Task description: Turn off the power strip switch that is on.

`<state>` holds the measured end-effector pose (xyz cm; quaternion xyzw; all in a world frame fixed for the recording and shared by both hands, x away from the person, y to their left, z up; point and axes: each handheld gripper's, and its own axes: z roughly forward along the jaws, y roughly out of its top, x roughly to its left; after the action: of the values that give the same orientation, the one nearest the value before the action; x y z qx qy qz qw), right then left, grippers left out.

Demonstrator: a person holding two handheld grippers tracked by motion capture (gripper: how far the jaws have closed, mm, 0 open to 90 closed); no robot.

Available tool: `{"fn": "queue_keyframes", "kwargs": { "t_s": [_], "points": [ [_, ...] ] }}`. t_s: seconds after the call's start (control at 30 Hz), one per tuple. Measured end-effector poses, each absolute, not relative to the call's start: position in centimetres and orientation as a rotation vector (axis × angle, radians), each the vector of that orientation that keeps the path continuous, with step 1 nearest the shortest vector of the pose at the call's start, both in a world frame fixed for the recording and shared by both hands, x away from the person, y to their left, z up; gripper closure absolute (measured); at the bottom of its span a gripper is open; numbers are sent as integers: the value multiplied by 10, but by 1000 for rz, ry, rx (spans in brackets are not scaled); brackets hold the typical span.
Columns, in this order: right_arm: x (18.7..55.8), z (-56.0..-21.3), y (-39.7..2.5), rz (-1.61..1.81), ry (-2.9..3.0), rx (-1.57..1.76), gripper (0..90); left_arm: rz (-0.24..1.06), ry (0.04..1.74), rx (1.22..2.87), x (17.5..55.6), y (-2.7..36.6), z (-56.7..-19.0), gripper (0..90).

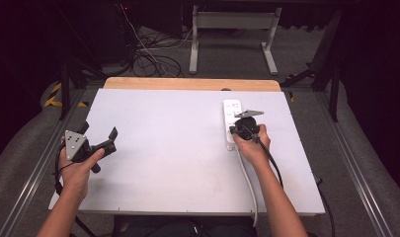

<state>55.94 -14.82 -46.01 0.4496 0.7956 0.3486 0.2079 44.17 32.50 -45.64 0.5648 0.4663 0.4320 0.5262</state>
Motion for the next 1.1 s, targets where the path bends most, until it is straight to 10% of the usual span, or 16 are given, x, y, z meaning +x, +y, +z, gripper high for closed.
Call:
{"fn": "queue_keyframes", "kwargs": {
  "t_s": [1.1],
  "points": [
    [558, -458, -148, 980, 2191, 1242, 900, 1031, 1116, 1347, 441, 325, -456, 21]
  ]
}}
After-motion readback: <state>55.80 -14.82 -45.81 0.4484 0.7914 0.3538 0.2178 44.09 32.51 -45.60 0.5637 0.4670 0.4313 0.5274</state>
